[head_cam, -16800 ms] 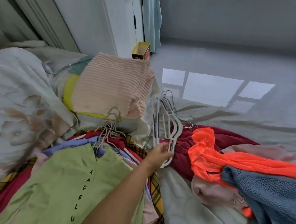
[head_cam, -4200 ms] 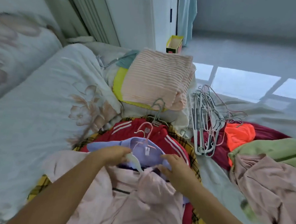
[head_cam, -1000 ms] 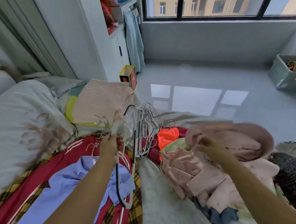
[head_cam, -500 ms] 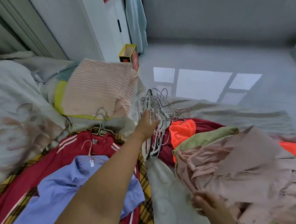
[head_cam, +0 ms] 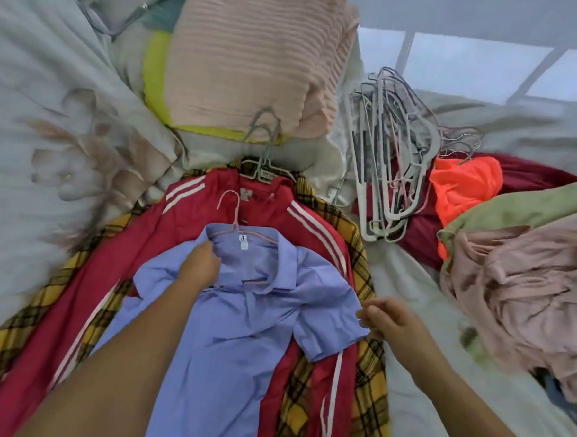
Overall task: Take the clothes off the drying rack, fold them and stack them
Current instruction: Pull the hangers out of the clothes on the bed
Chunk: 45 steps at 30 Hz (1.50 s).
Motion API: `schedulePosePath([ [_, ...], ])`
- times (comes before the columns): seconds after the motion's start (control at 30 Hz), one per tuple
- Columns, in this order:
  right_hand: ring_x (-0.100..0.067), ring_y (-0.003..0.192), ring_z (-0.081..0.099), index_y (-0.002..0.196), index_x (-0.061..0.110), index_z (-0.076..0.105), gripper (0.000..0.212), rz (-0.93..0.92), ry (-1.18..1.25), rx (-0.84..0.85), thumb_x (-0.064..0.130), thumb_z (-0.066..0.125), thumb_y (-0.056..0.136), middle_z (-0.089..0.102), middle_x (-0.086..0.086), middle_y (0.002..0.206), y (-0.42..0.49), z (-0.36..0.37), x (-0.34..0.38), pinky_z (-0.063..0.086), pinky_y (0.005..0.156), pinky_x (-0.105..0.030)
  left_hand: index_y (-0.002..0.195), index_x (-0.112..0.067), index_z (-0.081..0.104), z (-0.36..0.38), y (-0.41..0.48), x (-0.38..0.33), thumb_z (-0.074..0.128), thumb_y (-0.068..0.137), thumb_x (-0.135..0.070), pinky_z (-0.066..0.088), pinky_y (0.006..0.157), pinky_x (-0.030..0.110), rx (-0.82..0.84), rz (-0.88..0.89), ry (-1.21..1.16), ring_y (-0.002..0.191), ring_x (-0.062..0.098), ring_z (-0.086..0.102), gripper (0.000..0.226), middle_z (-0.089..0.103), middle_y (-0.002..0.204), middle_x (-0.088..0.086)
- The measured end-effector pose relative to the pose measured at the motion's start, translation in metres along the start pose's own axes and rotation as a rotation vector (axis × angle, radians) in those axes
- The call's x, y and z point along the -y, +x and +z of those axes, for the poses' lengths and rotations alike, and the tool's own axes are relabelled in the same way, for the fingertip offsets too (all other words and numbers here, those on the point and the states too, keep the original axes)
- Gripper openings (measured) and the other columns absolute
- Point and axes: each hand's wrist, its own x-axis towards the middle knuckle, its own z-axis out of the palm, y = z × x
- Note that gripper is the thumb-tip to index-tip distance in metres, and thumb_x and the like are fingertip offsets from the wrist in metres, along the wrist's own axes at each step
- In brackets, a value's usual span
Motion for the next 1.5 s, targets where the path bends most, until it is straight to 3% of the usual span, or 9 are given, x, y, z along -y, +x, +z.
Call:
schedulePosePath([
  [0.33, -0.005, 0.073, 0.066, 0.090, 0.013, 0.065, 0.018, 0.044, 0.073, -0.067, 0.010, 0.048, 0.095, 0.070, -0.003, 0.087, -0.004, 0.042, -0.039, 0.049, 0.059, -0.012, 0.143, -0.006, 0.022, 0.007, 0.061, 0.021, 0.057, 0.089, -0.032, 0.032, 0.100, 0.044, 0.004, 0.021, 0.191, 0.126, 0.037, 0.041, 0.069, 0.044, 0.137, 0.019],
  [0.47, -0.004, 0.074, 0.065, 0.096, 0.008, 0.064, 0.016, -0.014, 0.062, -0.063, 0.010, 0.048, 0.095, 0.069, -0.007, 0.091, -0.008, 0.053, -0.032, 0.049, 0.061, -0.012, 0.083, -0.015, 0.051, 0.003, 0.041, 0.028, 0.051, 0.091, -0.031, 0.034, 0.089, 0.039, 0.018, 0.123, 0.111, 0.107, 0.034, 0.055, 0.017, 0.060, 0.106, 0.016],
  [0.53, -0.006, 0.077, 0.064, 0.093, 0.011, 0.064, 0.017, -0.070, 0.032, -0.061, 0.009, 0.047, 0.096, 0.069, -0.006, 0.091, -0.014, 0.058, -0.021, 0.049, 0.063, -0.013, 0.062, -0.021, 0.041, 0.000, 0.016, 0.034, 0.052, 0.087, -0.037, 0.034, 0.069, 0.033, 0.013, 0.296, -0.126, 0.085, 0.033, 0.057, 0.032, 0.060, 0.079, 0.015],
  [0.73, 0.017, 0.104, 0.044, 0.110, 0.036, 0.050, 0.025, -0.503, -0.287, -0.048, 0.018, 0.054, 0.094, 0.049, 0.023, 0.117, -0.036, 0.074, 0.034, 0.034, 0.090, -0.006, 0.081, -0.026, 0.053, -0.038, -0.111, 0.013, 0.044, 0.077, -0.053, 0.035, 0.059, 0.030, -0.146, 0.833, -0.219, 0.067, 0.010, 0.045, 0.029, 0.051, 0.067, -0.009],
  [0.9, -0.011, 0.100, 0.046, 0.121, 0.025, 0.049, 0.042, -0.854, -0.750, -0.156, 0.024, 0.049, 0.080, 0.065, 0.001, 0.108, -0.071, 0.053, 0.073, 0.030, 0.088, -0.024, 0.085, -0.032, 0.057, -0.097, -0.197, -0.008, 0.056, 0.071, -0.063, 0.035, 0.054, 0.020, -0.267, 0.882, -0.403, 0.060, 0.004, 0.048, 0.033, 0.057, 0.075, -0.014],
  [1.0, -0.023, 0.089, 0.054, 0.113, 0.013, 0.059, 0.033, -0.785, -0.754, -0.124, 0.011, 0.054, 0.081, 0.065, -0.010, 0.099, -0.102, 0.010, 0.091, 0.046, 0.078, -0.039, 0.076, -0.047, 0.062, -0.132, -0.233, -0.002, 0.059, 0.067, -0.064, 0.039, 0.054, 0.017, -0.334, 0.866, -0.471, 0.059, -0.001, 0.052, 0.020, 0.061, 0.068, -0.020],
  [1.1, -0.024, 0.098, 0.050, 0.119, 0.010, 0.057, 0.028, -0.732, -0.745, -0.020, 0.007, 0.056, 0.091, 0.055, -0.008, 0.115, -0.139, -0.031, 0.100, 0.035, 0.082, -0.028, 0.081, -0.062, 0.059, -0.153, -0.269, 0.002, 0.053, 0.071, -0.072, 0.041, 0.057, 0.014, -0.394, 0.902, -0.457, 0.067, 0.001, 0.056, 0.015, 0.063, 0.080, -0.022],
  [1.27, -0.025, 0.099, 0.051, 0.111, 0.013, 0.059, 0.027, -0.573, -0.611, -0.267, 0.007, 0.057, 0.085, 0.050, -0.002, 0.105, -0.188, -0.074, 0.102, 0.042, 0.082, -0.036, 0.102, -0.037, 0.055, -0.157, -0.329, -0.028, 0.032, 0.082, -0.076, 0.041, 0.066, 0.016, -0.461, 0.968, -0.253, 0.075, -0.001, 0.053, 0.049, 0.058, 0.095, -0.015],
  [1.5, -0.030, 0.091, 0.056, 0.101, -0.002, 0.062, 0.021, -0.444, -0.331, -0.298, 0.001, 0.045, 0.091, 0.064, -0.017, 0.098, -0.227, -0.122, 0.091, 0.042, 0.079, -0.037, 0.092, -0.042, 0.053, -0.145, -0.391, -0.090, 0.033, 0.084, -0.073, 0.041, 0.065, 0.015, -0.580, 1.035, -0.190, 0.074, -0.004, 0.050, 0.037, 0.054, 0.082, -0.020],
])
